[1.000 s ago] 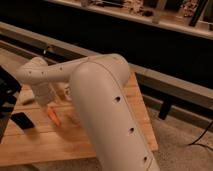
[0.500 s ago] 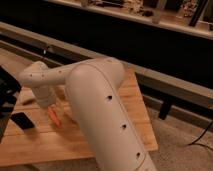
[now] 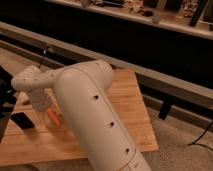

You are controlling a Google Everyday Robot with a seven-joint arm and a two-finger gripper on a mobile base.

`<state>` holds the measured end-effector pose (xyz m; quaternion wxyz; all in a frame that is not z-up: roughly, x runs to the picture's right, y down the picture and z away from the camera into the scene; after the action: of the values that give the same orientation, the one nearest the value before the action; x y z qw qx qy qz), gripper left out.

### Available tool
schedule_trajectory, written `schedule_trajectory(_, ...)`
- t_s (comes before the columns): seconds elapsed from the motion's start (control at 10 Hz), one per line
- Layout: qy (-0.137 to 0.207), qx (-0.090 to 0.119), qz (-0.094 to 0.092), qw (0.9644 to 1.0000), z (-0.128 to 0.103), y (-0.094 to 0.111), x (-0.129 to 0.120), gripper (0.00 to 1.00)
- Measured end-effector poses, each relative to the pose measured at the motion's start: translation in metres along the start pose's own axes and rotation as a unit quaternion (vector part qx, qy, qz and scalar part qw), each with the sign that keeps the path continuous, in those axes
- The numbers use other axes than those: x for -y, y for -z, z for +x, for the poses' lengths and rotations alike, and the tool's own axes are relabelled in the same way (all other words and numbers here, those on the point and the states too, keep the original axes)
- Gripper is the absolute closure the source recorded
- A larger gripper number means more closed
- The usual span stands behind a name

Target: Place the pepper in the ceramic bowl

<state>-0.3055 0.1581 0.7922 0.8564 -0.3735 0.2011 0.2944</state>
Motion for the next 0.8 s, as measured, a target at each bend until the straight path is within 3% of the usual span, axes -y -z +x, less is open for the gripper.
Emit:
schedule_trajectory(0.4,0.005,0.002,0.006,1.0,0.001,0.011,-0.002,0.93)
schedule_trajectory(0.5,0.005,0.006,0.01,0.9999,0.002,0.017,-0.001,0.99)
schedule_trajectory(0.8,-0.026,0.018,0.026,0.9992,0.008,0.036,0.012,1.0)
